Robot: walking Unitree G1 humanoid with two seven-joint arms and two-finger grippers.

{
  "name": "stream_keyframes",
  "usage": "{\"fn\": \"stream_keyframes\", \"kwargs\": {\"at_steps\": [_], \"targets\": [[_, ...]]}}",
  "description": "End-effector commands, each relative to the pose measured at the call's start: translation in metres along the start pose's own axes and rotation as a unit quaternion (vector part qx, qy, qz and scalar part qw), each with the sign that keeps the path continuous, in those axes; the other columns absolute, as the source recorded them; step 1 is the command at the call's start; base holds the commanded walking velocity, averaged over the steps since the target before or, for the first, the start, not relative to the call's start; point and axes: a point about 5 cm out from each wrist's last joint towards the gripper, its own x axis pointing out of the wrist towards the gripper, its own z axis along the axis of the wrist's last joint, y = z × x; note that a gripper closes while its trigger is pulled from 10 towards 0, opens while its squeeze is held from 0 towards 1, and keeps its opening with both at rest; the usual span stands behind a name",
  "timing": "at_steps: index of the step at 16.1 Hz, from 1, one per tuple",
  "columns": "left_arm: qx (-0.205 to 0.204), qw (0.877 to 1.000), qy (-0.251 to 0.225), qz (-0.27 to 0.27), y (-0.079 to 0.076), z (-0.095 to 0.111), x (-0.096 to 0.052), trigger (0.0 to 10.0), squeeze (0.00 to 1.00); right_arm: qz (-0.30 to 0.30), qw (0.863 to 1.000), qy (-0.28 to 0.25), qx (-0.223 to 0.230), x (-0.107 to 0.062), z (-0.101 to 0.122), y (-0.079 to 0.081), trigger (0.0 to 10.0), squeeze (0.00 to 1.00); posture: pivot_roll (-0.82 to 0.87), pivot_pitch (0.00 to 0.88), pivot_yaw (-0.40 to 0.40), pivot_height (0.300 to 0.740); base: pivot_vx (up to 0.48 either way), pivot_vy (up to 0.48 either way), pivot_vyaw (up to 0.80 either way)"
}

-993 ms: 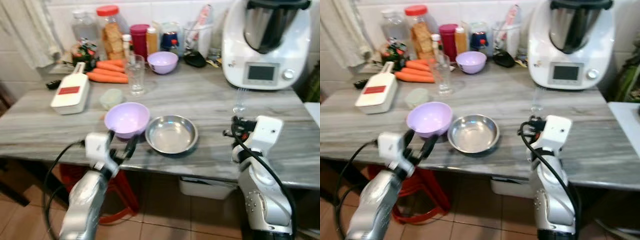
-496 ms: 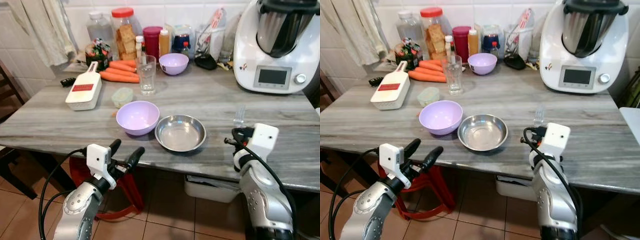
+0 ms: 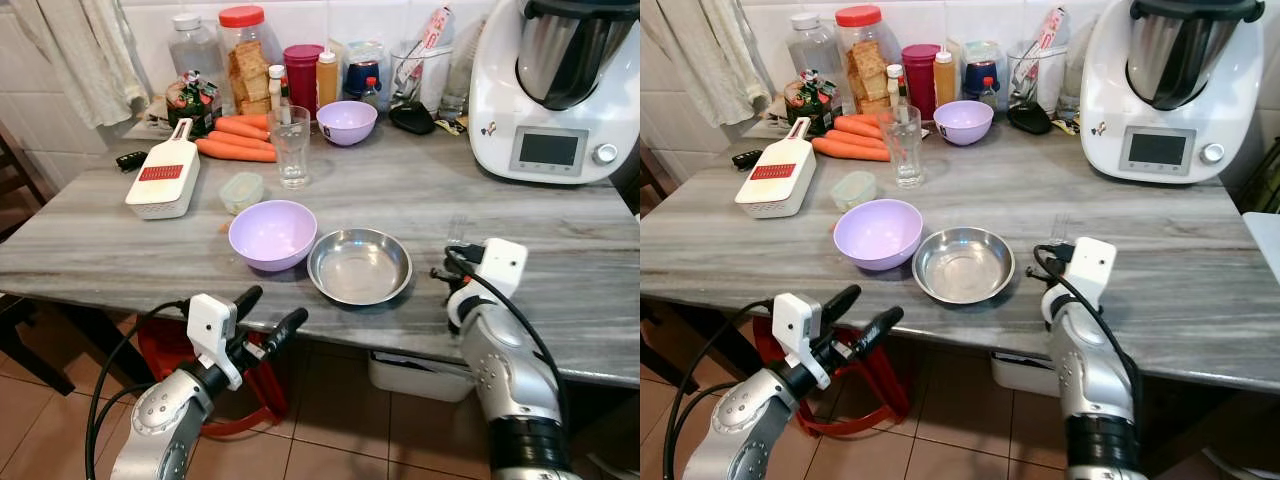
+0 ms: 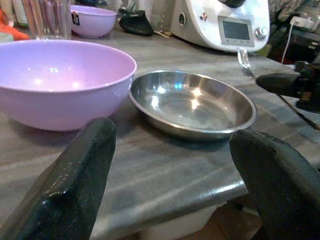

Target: Setting the table

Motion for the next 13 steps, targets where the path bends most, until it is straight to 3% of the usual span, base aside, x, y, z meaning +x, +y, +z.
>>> {"fn": "stream_keyframes", "kwargs": {"at_steps": [1, 6, 13], "targets": [[0.006, 1.000, 0.000, -0.006, 0.000, 0.004, -0.001, 10.0, 0.00, -0.003, 1.000, 0.000, 0.014, 0.004, 0.002, 0.002, 10.0, 0.00, -0.06, 0.034, 0.059, 0.740, 0.000, 0.000, 0.00], [0.005, 1.000, 0.001, -0.015, -0.003, 0.004, 0.000, 10.0, 0.00, 0.001, 0.999, 0.013, 0.033, 0.012, -0.002, 0.013, 10.0, 0.00, -0.05, 0.041, 0.062, 0.740, 0.000, 0.000, 0.00], [-0.002, 1.000, 0.003, -0.030, -0.007, 0.004, -0.001, 10.0, 0.00, 0.003, 0.999, 0.021, 0.031, 0.016, -0.008, 0.017, 10.0, 0.00, -0.05, 0.046, 0.062, 0.740, 0.000, 0.000, 0.00]]}}
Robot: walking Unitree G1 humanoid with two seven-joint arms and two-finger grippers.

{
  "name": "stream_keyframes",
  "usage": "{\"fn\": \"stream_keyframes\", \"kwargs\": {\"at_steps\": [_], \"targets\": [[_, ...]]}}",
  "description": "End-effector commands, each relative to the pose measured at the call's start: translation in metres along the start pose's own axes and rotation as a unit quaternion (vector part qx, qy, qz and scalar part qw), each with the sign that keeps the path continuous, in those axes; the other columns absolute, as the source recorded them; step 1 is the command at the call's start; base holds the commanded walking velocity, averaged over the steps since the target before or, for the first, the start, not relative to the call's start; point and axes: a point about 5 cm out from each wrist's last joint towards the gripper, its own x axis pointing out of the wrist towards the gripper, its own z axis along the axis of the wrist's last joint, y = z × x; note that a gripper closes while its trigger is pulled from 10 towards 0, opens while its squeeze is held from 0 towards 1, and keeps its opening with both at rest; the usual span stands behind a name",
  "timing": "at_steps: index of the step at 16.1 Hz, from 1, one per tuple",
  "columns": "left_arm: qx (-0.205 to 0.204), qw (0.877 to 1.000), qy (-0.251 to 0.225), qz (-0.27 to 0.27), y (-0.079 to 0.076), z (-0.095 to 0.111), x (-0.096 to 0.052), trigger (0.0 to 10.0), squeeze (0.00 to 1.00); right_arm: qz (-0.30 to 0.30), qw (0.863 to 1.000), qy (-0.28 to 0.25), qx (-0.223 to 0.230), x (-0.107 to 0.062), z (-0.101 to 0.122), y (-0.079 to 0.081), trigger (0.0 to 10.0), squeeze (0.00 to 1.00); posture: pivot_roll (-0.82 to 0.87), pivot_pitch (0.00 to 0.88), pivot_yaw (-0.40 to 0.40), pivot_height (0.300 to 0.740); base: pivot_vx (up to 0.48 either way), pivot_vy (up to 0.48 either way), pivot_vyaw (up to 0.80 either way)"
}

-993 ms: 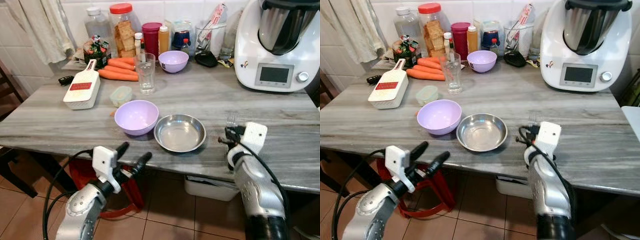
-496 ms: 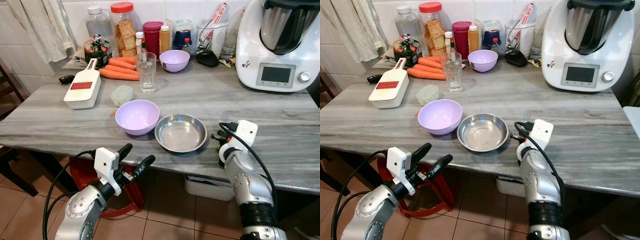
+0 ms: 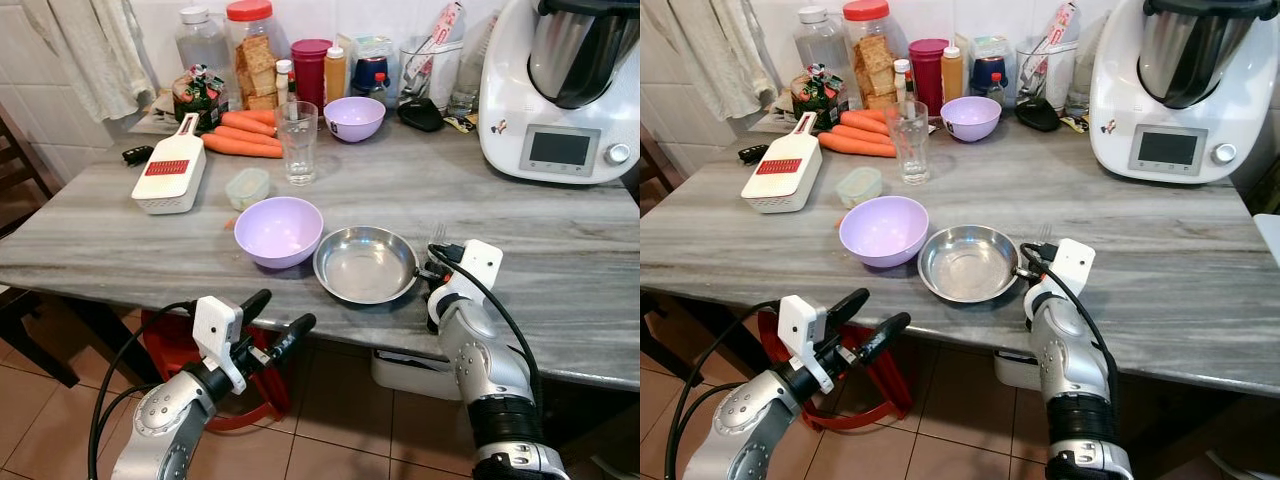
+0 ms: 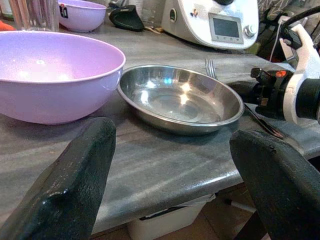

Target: Setting the table

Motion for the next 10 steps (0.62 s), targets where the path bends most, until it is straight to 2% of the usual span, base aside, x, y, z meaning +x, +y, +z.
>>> {"fn": "stream_keyframes", "kwargs": {"at_steps": [1, 2, 3, 4, 5, 6, 7, 8, 9, 10], "targets": [[0.006, 1.000, 0.000, -0.005, -0.0008, 0.0027, -0.0020, 10.0, 0.00, 0.001, 1.000, -0.007, -0.001, 0.0015, 0.0039, 0.0033, 10.0, 0.00, -0.05, 0.046, 0.062, 0.740, 0.000, 0.000, 0.00], [0.006, 1.000, 0.001, -0.005, -0.0009, 0.0026, -0.0018, 10.0, 0.00, 0.001, 1.000, -0.007, -0.001, 0.0017, 0.0036, 0.0031, 10.0, 0.52, -0.05, 0.046, 0.062, 0.740, 0.000, 0.000, 0.00], [0.006, 1.000, 0.002, -0.006, -0.0010, 0.0025, -0.0017, 10.0, 0.00, 0.002, 1.000, -0.007, -0.001, 0.0021, 0.0034, 0.0031, 10.0, 0.87, -0.05, 0.046, 0.062, 0.740, 0.000, 0.000, 0.00], [0.006, 1.000, 0.003, -0.007, -0.0010, 0.0023, -0.0014, 10.0, 0.00, 0.002, 1.000, -0.009, -0.002, 0.0022, 0.0033, 0.0034, 10.0, 1.00, -0.05, 0.046, 0.062, 0.740, 0.000, 0.000, 0.00], [0.005, 1.000, 0.002, -0.008, -0.0013, 0.0024, -0.0012, 10.0, 0.00, 0.000, 1.000, -0.010, -0.003, 0.0024, 0.0033, 0.0032, 10.0, 1.00, -0.05, 0.046, 0.062, 0.740, 0.000, 0.000, 0.00], [0.006, 1.000, 0.002, -0.008, -0.0015, 0.0025, -0.0011, 10.0, 0.00, 0.000, 1.000, -0.010, -0.003, 0.0024, 0.0033, 0.0032, 10.0, 0.90, -0.05, 0.046, 0.062, 0.740, 0.000, 0.000, 0.00], [0.005, 1.000, 0.002, -0.008, -0.0018, 0.0026, -0.0006, 10.0, 0.00, 0.000, 1.000, -0.010, -0.003, 0.0027, 0.0034, 0.0032, 10.0, 0.69, -0.05, 0.045, 0.062, 0.740, 0.000, 0.000, 0.00], [0.005, 1.000, 0.002, -0.008, -0.0020, 0.0026, -0.0001, 10.0, 0.00, 0.000, 1.000, -0.010, -0.004, 0.0031, 0.0034, 0.0028, 10.0, 0.69, -0.05, 0.045, 0.062, 0.740, 0.000, 0.000, 0.00], [0.005, 1.000, 0.003, -0.008, -0.0021, 0.0025, -0.0002, 10.0, 0.00, 0.003, 1.000, -0.010, -0.002, 0.0032, 0.0033, 0.0031, 10.0, 0.91, -0.05, 0.045, 0.062, 0.740, 0.000, 0.000, 0.00], [0.006, 1.000, 0.003, -0.008, -0.0022, 0.0025, -0.0002, 10.0, 0.00, 0.008, 1.000, -0.010, 0.000, 0.0030, 0.0032, 0.0037, 10.0, 1.00, -0.05, 0.045, 0.062, 0.740, 0.000, 0.000, 0.00]]}}
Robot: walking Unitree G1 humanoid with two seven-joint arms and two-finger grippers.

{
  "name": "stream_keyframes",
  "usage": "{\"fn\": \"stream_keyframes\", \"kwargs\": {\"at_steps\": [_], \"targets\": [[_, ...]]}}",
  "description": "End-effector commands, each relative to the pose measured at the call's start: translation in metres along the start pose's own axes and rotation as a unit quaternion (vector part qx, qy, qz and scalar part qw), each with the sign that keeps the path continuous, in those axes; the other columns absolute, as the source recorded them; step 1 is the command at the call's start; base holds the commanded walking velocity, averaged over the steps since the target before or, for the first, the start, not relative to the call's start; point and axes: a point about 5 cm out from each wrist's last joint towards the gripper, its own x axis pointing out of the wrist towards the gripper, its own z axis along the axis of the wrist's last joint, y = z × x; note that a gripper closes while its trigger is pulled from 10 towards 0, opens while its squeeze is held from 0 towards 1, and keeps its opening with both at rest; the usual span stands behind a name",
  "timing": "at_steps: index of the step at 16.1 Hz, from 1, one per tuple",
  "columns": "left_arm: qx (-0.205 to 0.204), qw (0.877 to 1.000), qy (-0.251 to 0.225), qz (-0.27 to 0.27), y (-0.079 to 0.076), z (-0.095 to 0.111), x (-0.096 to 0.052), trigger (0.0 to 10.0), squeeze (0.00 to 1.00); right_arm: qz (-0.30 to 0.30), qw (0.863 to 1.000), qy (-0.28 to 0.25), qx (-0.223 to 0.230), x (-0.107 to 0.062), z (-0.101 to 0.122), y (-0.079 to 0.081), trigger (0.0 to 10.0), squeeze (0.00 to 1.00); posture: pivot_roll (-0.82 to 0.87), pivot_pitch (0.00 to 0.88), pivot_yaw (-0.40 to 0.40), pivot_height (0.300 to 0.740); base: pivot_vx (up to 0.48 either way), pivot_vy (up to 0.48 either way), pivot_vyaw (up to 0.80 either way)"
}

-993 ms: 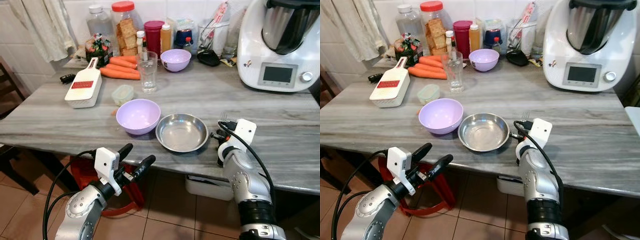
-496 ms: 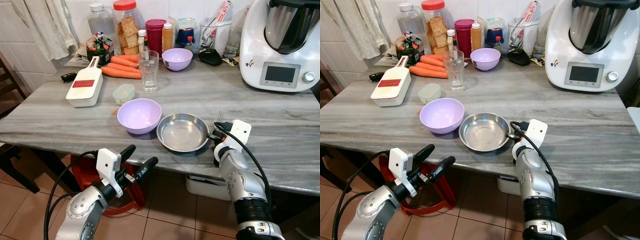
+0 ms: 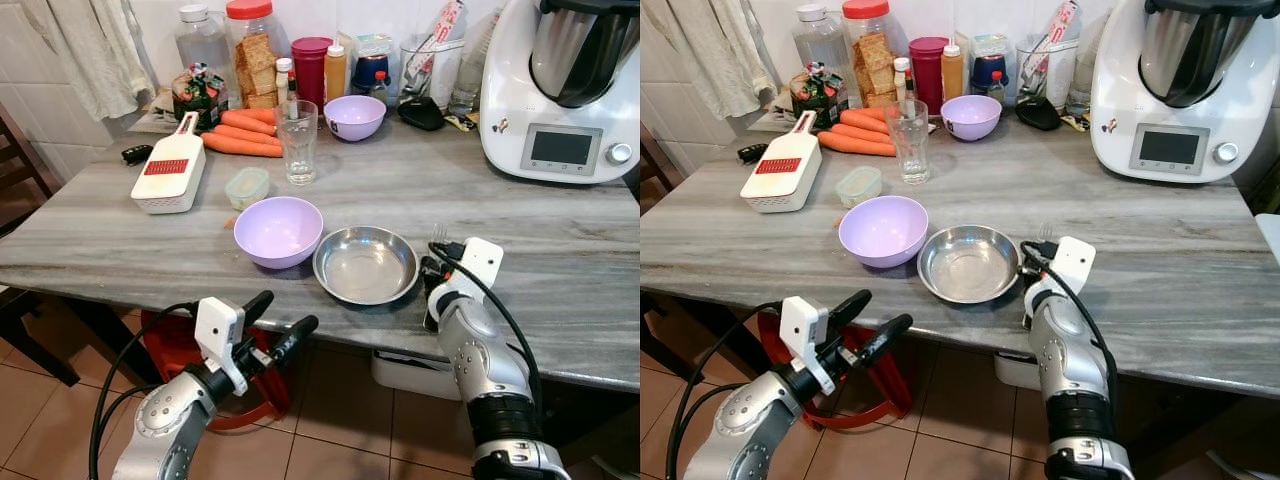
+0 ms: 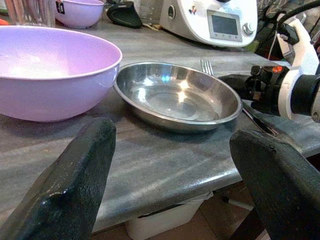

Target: Setting the table

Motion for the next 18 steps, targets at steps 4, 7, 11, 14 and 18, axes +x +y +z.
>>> {"fn": "stream_keyframes", "kwargs": {"at_steps": [4, 7, 11, 14, 18], "targets": [[0.009, 1.000, -0.001, -0.003, 0.001, 0.003, 0.000, 10.0, 0.00, 0.005, 1.000, -0.007, -0.005, 0.001, 0.003, 0.003, 10.0, 1.00, -0.05, 0.043, 0.064, 0.740, 0.000, 0.000, 0.00], [0.010, 1.000, -0.002, -0.002, 0.001, 0.004, 0.001, 10.0, 0.00, 0.012, 0.999, -0.032, -0.026, -0.001, 0.012, 0.003, 10.0, 1.00, -0.05, 0.040, 0.065, 0.740, 0.000, 0.000, 0.00], [0.011, 1.000, -0.004, -0.003, 0.002, 0.004, 0.003, 10.0, 0.00, 0.014, 0.998, -0.046, -0.038, -0.004, 0.017, 0.001, 10.0, 1.00, -0.06, 0.033, 0.065, 0.740, 0.000, 0.000, 0.00], [0.011, 1.000, -0.006, -0.003, 0.002, 0.005, 0.004, 10.0, 0.00, 0.014, 0.997, -0.056, -0.049, -0.007, 0.019, 0.001, 10.0, 1.00, -0.05, 0.029, 0.065, 0.740, 0.000, 0.000, 0.00], [0.017, 1.000, -0.017, 0.010, 0.006, 0.009, 0.008, 10.0, 0.00, 0.067, 0.965, -0.175, -0.182, -0.023, 0.065, 0.010, 10.0, 1.00, -0.06, 0.023, 0.067, 0.740, 0.000, 0.000, 0.00]]}}
